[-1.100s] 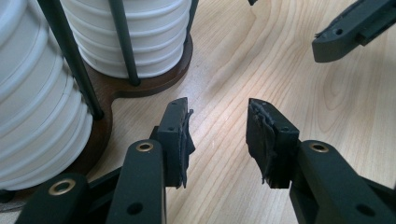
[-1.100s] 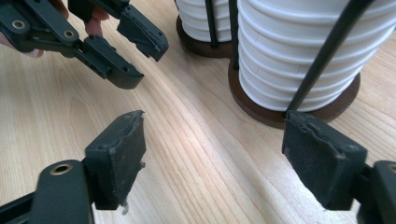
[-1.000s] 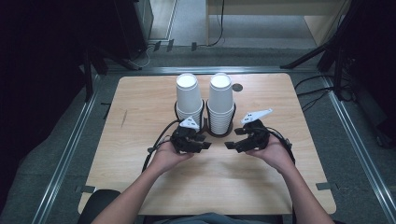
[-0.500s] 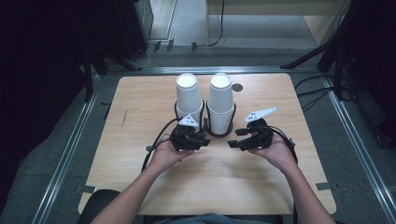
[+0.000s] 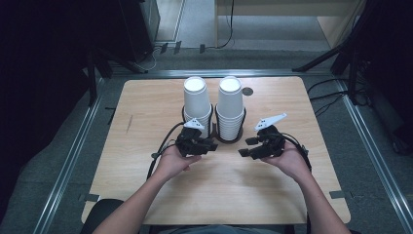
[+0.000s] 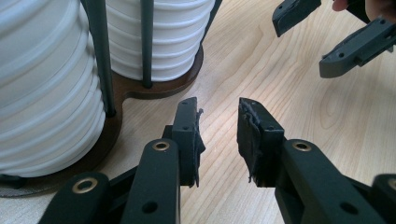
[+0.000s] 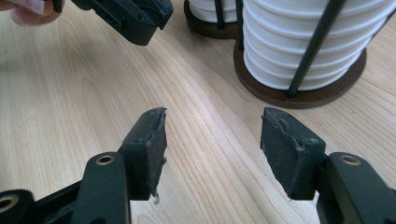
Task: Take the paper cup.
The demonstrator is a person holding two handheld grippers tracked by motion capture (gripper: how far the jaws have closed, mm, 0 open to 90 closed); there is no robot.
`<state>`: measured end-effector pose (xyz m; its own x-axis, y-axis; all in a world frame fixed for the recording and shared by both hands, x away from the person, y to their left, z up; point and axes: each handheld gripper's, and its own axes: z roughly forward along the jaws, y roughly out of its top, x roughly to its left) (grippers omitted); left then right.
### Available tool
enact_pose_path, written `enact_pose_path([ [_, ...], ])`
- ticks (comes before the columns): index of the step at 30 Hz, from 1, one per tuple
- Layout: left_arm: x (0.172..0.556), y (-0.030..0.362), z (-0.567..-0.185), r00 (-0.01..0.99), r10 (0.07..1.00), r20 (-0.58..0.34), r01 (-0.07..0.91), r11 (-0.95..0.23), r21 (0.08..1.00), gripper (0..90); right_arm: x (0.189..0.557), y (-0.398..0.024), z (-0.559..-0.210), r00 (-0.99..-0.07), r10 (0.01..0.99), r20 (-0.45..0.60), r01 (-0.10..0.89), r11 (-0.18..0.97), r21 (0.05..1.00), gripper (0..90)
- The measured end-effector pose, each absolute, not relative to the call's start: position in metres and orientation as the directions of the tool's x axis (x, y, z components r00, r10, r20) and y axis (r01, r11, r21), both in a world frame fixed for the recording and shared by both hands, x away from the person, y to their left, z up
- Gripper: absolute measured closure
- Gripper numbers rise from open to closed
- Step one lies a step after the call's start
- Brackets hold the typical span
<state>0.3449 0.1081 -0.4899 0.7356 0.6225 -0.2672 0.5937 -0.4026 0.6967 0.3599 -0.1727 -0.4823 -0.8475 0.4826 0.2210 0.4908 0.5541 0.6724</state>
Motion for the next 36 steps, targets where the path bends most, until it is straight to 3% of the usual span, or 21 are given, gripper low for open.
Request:
enact_pose_path([
  [6,0.345,0.102,-0.480,0.763,0.602,-0.235,0.568,-0.452,0.687,69.0,0.362,-0.171,-0.479,-0.835,0.496,0.237,0.511,0.544,0.665,38.2],
  [12,0.355,0.095,-0.463,0.777,0.585,-0.234,0.545,-0.437,0.716,82.1,0.361,-0.174,-0.474,-0.834,0.507,0.216,0.501,0.534,0.682,37.7],
  [19,0.358,0.092,-0.459,0.780,0.590,-0.208,0.530,-0.446,0.721,88.8,0.364,-0.174,-0.471,-0.829,0.521,0.204,0.504,0.537,0.677,36.1],
  [36,0.373,0.078,-0.436,0.739,0.649,-0.181,0.537,-0.406,0.739,89.8,0.373,-0.181,-0.434,-0.804,0.578,0.140,0.498,0.527,0.688,31.6],
])
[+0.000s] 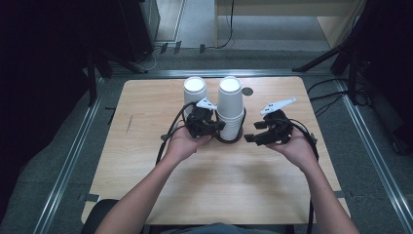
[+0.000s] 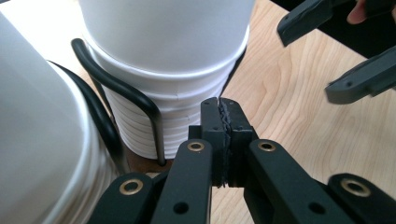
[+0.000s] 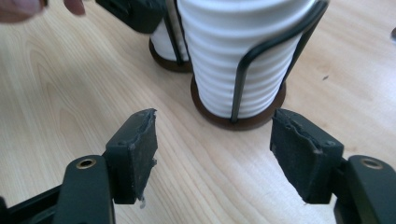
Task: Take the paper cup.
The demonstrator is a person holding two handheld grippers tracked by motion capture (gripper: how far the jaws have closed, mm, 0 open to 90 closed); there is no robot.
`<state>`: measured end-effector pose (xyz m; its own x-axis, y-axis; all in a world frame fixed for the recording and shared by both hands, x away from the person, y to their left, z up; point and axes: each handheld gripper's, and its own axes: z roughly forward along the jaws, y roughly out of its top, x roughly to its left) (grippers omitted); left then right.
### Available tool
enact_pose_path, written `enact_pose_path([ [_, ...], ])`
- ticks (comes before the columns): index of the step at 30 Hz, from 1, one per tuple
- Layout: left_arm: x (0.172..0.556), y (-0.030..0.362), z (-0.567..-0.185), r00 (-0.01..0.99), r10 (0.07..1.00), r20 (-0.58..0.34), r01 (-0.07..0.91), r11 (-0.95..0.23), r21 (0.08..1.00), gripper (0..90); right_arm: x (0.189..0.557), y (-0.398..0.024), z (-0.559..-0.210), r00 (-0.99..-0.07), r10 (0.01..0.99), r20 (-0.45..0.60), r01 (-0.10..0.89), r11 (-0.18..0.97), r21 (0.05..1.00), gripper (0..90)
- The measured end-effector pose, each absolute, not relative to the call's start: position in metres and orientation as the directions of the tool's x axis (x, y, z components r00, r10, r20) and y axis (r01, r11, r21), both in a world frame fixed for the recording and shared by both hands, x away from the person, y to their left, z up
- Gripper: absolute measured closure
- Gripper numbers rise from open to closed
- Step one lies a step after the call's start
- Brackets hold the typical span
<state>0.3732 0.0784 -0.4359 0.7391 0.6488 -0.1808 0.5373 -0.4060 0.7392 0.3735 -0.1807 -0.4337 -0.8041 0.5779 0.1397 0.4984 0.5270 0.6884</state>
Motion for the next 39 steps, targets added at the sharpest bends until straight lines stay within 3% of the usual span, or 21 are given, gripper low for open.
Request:
enact_pose_path([
  [39,0.365,0.064,-0.441,0.673,0.730,-0.121,0.522,-0.353,0.777,89.7,0.424,-0.132,-0.339,-0.820,0.570,0.061,0.442,0.561,0.699,19.3],
])
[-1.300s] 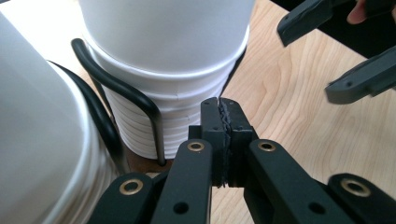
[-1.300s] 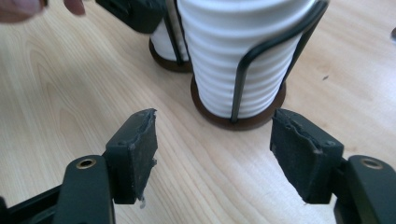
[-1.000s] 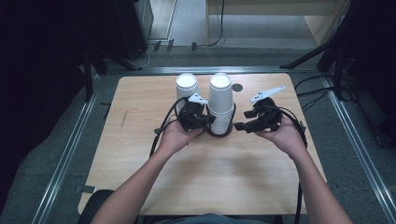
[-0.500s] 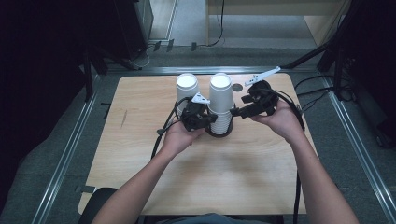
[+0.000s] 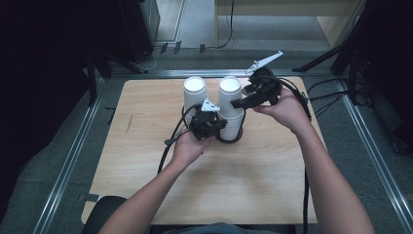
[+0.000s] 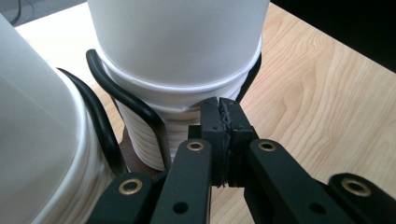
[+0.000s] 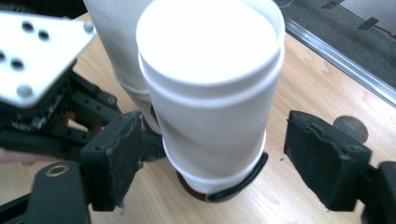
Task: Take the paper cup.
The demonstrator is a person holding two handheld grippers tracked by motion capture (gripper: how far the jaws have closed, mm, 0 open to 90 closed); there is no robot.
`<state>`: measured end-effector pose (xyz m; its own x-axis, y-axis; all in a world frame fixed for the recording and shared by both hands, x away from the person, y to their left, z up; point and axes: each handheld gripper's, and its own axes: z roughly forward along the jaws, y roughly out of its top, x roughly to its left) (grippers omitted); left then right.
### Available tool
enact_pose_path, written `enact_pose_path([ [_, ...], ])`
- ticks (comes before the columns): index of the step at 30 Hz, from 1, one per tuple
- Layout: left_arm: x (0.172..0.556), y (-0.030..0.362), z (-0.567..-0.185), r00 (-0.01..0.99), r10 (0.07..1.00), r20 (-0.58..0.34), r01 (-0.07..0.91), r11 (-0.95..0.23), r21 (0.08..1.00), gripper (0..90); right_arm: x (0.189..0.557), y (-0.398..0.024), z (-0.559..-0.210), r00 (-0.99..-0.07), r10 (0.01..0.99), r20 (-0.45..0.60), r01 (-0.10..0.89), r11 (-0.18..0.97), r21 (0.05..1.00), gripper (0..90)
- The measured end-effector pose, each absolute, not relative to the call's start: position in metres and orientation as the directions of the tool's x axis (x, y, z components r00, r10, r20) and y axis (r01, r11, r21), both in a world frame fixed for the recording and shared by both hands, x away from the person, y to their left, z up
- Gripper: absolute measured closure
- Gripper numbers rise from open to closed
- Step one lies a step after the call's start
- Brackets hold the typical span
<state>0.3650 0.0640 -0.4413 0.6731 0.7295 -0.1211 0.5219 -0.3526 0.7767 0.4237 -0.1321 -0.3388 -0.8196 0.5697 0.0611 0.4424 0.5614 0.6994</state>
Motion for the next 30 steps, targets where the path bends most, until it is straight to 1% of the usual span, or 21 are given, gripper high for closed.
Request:
enact_pose_path([
  [6,0.364,0.063,-0.441,0.669,0.734,-0.116,0.522,-0.353,0.777,89.6,0.430,-0.117,-0.334,-0.820,0.570,0.048,0.437,0.570,0.695,16.7],
  [7,0.363,0.061,-0.441,0.670,0.736,-0.091,0.507,-0.365,0.780,89.5,0.432,-0.114,-0.334,-0.820,0.570,0.046,0.438,0.574,0.692,15.9],
  [8,0.363,0.061,-0.441,0.669,0.738,-0.086,0.505,-0.368,0.780,89.5,0.433,-0.111,-0.333,-0.819,0.572,0.045,0.441,0.576,0.688,15.5],
  [12,0.363,0.060,-0.441,0.667,0.740,-0.091,0.510,-0.364,0.779,89.6,0.437,-0.103,-0.332,-0.807,0.588,0.046,0.457,0.573,0.680,15.1],
  [13,0.363,0.060,-0.441,0.665,0.740,-0.101,0.515,-0.356,0.780,89.5,0.439,-0.098,-0.332,-0.797,0.601,0.055,0.473,0.567,0.675,15.1],
  [17,0.363,0.060,-0.441,0.664,0.741,-0.102,0.518,-0.357,0.777,89.6,0.440,-0.090,-0.332,-0.791,0.611,0.032,0.476,0.581,0.661,14.6],
  [18,0.363,0.060,-0.441,0.662,0.743,-0.101,0.519,-0.356,0.777,89.6,0.441,-0.088,-0.332,-0.789,0.614,0.029,0.479,0.584,0.656,14.8],
  [19,0.363,0.060,-0.441,0.661,0.744,-0.098,0.519,-0.359,0.776,89.6,0.442,-0.086,-0.332,-0.780,0.625,0.017,0.484,0.587,0.649,18.7],
  [20,0.363,0.060,-0.441,0.660,0.745,-0.097,0.518,-0.358,0.777,89.6,0.442,-0.085,-0.332,-0.778,0.628,0.009,0.484,0.591,0.646,20.3],
  [27,0.363,0.060,-0.441,0.665,0.741,-0.087,0.511,-0.368,0.776,89.6,0.442,-0.081,-0.331,-0.781,0.624,-0.028,0.469,0.616,0.633,23.0],
  [30,0.363,0.059,-0.441,0.666,0.741,-0.083,0.508,-0.370,0.778,89.6,0.442,-0.079,-0.329,-0.793,0.607,-0.052,0.452,0.643,0.618,23.5],
])
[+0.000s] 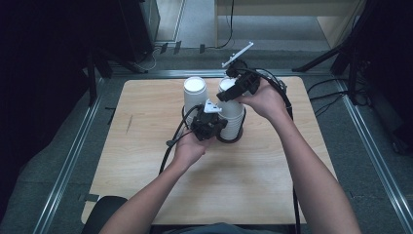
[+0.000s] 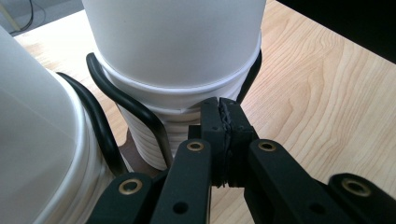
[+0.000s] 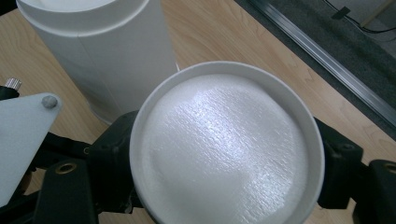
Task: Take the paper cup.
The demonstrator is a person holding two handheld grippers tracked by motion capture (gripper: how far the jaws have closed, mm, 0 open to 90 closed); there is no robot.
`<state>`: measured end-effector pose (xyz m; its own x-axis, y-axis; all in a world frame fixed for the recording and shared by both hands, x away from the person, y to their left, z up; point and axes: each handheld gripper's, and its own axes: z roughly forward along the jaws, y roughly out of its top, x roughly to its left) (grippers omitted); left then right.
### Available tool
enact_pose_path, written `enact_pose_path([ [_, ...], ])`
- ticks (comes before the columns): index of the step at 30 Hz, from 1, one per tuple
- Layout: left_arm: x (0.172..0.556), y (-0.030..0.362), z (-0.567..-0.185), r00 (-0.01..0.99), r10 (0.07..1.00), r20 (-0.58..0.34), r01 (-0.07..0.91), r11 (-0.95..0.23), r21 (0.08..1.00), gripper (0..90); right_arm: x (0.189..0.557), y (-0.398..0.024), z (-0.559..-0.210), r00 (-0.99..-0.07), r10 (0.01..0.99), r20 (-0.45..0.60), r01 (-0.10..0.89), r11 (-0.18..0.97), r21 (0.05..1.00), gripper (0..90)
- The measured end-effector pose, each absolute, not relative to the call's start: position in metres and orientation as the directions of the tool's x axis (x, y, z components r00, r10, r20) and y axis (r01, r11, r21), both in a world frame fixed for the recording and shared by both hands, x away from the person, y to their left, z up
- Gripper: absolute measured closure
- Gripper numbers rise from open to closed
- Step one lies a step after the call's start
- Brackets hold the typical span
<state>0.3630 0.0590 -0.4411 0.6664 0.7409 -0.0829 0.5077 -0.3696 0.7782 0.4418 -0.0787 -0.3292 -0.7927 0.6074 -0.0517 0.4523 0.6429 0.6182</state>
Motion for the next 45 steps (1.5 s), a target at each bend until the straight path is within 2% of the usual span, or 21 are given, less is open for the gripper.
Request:
enact_pose_path([
  [45,0.3637,0.0596,-0.4410,0.671,0.738,-0.069,0.500,-0.383,0.777,87.9,0.4444,-0.0760,-0.3253,-0.815,0.575,-0.071,0.430,0.682,0.592,24.0],
])
